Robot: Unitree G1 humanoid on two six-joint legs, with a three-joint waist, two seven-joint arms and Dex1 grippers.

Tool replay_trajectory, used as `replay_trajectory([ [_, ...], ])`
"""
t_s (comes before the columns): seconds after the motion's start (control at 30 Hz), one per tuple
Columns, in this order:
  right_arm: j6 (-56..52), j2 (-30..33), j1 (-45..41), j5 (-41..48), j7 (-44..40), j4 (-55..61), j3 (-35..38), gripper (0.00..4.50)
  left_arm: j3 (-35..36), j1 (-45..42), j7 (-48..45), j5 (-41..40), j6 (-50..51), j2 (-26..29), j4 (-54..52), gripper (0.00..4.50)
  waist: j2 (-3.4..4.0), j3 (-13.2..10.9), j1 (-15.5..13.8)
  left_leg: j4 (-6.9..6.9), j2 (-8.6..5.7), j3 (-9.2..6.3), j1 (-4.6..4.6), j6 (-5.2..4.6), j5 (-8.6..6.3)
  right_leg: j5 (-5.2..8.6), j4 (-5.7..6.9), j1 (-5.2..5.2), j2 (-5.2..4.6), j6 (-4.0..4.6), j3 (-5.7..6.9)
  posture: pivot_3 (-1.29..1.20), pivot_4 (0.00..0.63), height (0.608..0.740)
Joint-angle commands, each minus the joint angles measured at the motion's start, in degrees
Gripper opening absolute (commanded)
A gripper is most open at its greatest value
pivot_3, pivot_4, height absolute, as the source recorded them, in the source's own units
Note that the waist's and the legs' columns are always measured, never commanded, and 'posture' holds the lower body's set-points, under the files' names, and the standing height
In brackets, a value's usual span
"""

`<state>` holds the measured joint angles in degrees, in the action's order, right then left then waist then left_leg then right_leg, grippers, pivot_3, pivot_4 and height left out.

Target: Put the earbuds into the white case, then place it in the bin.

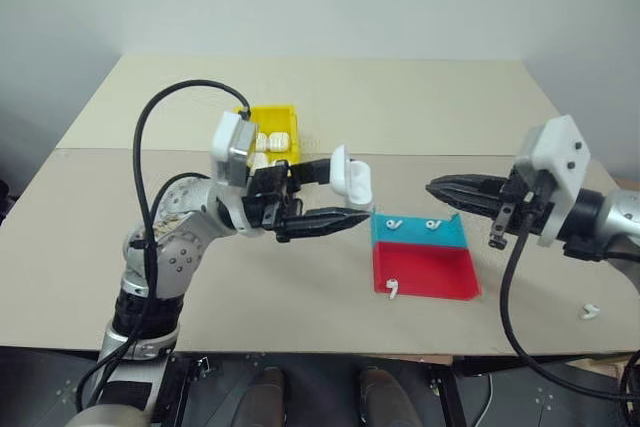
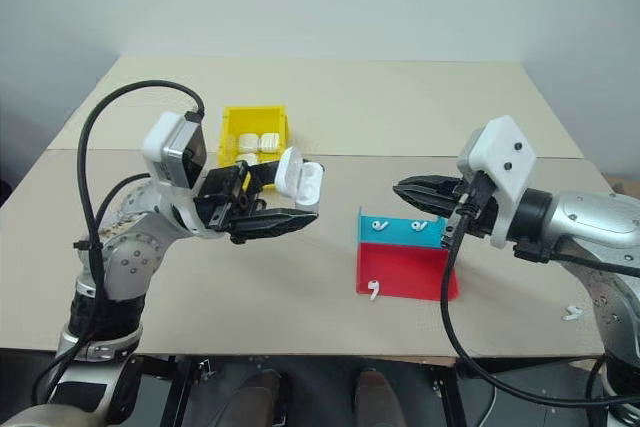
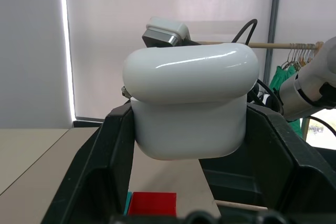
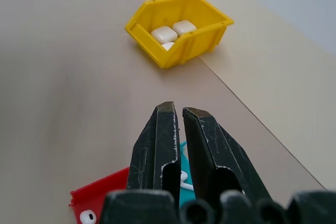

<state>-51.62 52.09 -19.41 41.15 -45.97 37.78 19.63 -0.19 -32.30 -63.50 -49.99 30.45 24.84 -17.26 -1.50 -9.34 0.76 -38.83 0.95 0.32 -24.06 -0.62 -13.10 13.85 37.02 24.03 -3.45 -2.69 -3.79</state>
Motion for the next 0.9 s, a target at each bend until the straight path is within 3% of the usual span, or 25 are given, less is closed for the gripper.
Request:
replay_trajectory([
  [0.03,-1.43,1.94,-0.21,3.78,0.41,1.23,3.95,0.6,1.63,0.48,0.18,-1.57,-0.01,0.74,-2.68,2.79,0.0,0.0,-0.01,0.0,0.0,0.0,0.0,0.0,0.0,0.0,0.0,0.0,0.0,0.0,0.0,0.0,0.15,0.74],
  [0.53,-8.5,15.16,8.18,19.67,-9.63,0.47,17.61,0.6,2.35,10.86,5.0,-3.22,-0.28,0.81,-10.92,2.79,0.0,0.0,-0.07,0.0,0.04,0.02,0.0,-0.03,-0.02,0.01,-0.05,-0.05,0.0,0.0,0.0,0.0,0.15,0.74],
  [0.9,-12.12,16.82,14.28,26.19,-5.69,6.01,21.39,0.6,1.19,11.94,4.96,-3.78,-0.05,1.15,-12.03,2.79,0.0,0.0,-0.12,0.01,0.05,0.4,0.04,-0.04,-0.03,0.01,-0.13,-0.16,0.02,0.0,0.02,0.0,0.15,0.74],
])
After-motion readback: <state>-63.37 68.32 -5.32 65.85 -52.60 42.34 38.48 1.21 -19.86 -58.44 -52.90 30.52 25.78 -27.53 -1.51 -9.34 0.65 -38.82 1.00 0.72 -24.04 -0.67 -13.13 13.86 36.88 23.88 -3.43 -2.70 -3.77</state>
